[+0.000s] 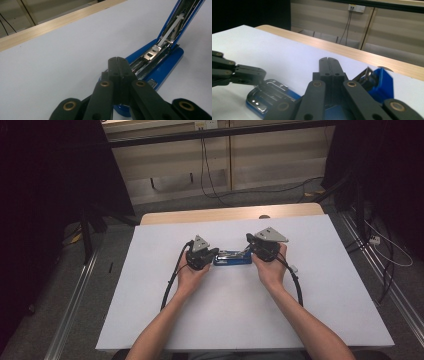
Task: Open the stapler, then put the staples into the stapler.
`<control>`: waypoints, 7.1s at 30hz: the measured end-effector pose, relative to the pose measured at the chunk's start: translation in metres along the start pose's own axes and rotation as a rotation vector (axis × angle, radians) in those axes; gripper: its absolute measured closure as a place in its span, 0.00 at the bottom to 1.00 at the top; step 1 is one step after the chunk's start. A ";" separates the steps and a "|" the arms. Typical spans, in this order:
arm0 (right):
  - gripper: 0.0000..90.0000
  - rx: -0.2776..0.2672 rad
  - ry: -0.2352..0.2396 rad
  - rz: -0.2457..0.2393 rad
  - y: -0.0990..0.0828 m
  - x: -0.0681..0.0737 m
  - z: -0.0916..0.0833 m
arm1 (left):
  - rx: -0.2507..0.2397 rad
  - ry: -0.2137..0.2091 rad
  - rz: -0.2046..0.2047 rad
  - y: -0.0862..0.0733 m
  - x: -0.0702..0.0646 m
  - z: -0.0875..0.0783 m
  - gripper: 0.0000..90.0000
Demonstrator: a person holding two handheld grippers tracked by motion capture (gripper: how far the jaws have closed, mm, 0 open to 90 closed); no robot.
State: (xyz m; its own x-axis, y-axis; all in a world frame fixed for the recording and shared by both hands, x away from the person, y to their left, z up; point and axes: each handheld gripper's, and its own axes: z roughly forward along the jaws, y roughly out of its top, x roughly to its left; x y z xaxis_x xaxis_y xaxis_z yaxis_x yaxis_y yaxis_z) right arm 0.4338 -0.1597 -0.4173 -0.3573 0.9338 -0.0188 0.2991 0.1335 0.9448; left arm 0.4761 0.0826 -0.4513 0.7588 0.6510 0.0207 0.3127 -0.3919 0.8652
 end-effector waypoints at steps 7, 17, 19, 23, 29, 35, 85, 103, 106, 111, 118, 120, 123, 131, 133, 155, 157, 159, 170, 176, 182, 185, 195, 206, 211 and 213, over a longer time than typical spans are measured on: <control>1.00 -0.005 0.000 0.016 -0.001 -0.009 -0.004 | -0.005 0.001 0.004 0.000 0.000 0.000 1.00; 1.00 0.001 0.016 0.034 -0.009 -0.021 -0.008 | -0.008 0.000 0.007 -0.001 0.000 0.000 1.00; 1.00 0.004 0.030 0.032 -0.011 -0.023 -0.010 | -0.008 0.001 0.006 -0.001 0.000 0.000 1.00; 1.00 0.013 0.036 0.033 -0.013 -0.026 -0.013 | -0.007 0.002 0.007 -0.001 0.000 0.000 1.00; 1.00 0.053 0.023 0.007 -0.017 -0.032 -0.015 | -0.005 0.006 0.007 -0.001 -0.001 0.000 1.00; 1.00 0.061 0.029 0.016 -0.022 -0.036 -0.016 | -0.007 0.005 0.005 -0.001 -0.001 0.000 1.00; 1.00 0.154 0.059 0.008 -0.041 -0.052 -0.018 | -0.035 -0.017 -0.032 0.005 -0.002 -0.003 0.94; 0.81 0.115 0.106 0.043 -0.036 -0.055 -0.023 | -0.068 -0.051 -0.112 0.011 0.005 -0.022 0.60; 0.67 0.110 0.120 0.042 -0.035 -0.054 -0.023 | -0.072 -0.041 -0.120 0.010 0.006 -0.024 0.55; 0.47 0.089 0.153 0.030 -0.033 -0.051 -0.023 | -0.071 -0.022 -0.136 0.011 0.009 -0.031 0.30; 0.20 0.096 0.127 0.023 -0.033 -0.050 -0.023 | -0.029 0.013 -0.131 0.008 0.007 -0.040 0.13; 0.17 0.097 0.119 0.022 -0.033 -0.050 -0.024 | -0.031 0.028 -0.116 0.007 0.007 -0.046 0.12; 0.16 0.078 0.111 0.039 -0.030 -0.051 -0.028 | -0.046 0.032 -0.116 0.005 0.007 -0.051 0.10; 0.11 0.077 0.116 0.055 -0.031 -0.057 -0.040 | -0.041 0.027 -0.130 -0.001 0.006 -0.066 0.04; 0.10 0.078 0.106 0.053 -0.032 -0.059 -0.044 | -0.052 0.024 -0.144 -0.003 0.005 -0.071 0.05; 0.10 0.069 0.113 0.080 -0.036 -0.072 -0.074 | -0.096 0.092 -0.115 -0.030 0.001 -0.119 0.07; 0.10 0.072 0.099 0.077 -0.039 -0.073 -0.077 | -0.099 0.098 -0.123 -0.033 0.001 -0.125 0.06; 0.10 0.070 0.097 0.084 -0.041 -0.075 -0.081 | -0.103 0.113 -0.131 -0.035 -0.001 -0.131 0.06; 0.11 0.088 0.082 0.082 -0.053 -0.085 -0.100 | -0.113 0.121 -0.102 -0.050 -0.019 -0.159 0.06; 0.11 0.071 0.059 0.093 -0.051 -0.091 -0.104 | -0.101 0.125 -0.075 -0.058 -0.021 -0.168 0.06; 0.12 0.100 0.059 0.088 -0.052 -0.094 -0.099 | -0.099 0.119 -0.093 -0.059 -0.020 -0.166 0.06; 0.12 0.109 0.053 0.076 -0.050 -0.095 -0.097 | -0.096 0.116 -0.094 -0.059 -0.021 -0.165 0.06; 0.12 0.196 0.053 0.055 -0.040 -0.104 -0.089 | -0.109 0.141 -0.105 -0.061 -0.030 -0.173 0.05; 0.09 0.335 0.083 0.097 -0.039 -0.119 -0.076 | -0.088 0.153 -0.096 -0.064 -0.034 -0.178 0.05; 0.09 0.378 0.096 0.109 -0.038 -0.122 -0.069 | -0.082 0.133 -0.096 -0.065 -0.035 -0.176 0.05; 0.09 0.382 0.105 0.103 -0.038 -0.122 -0.069 | -0.078 0.130 -0.088 -0.064 -0.036 -0.176 0.05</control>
State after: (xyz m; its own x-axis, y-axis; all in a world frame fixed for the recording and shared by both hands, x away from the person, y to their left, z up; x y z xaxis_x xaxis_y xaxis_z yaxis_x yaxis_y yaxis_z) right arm 0.4051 -0.3019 -0.4284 -0.3904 0.9125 0.1220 0.6383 0.1727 0.7501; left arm 0.3281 0.1987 -0.4197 0.6488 0.7609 0.0031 0.3258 -0.2815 0.9025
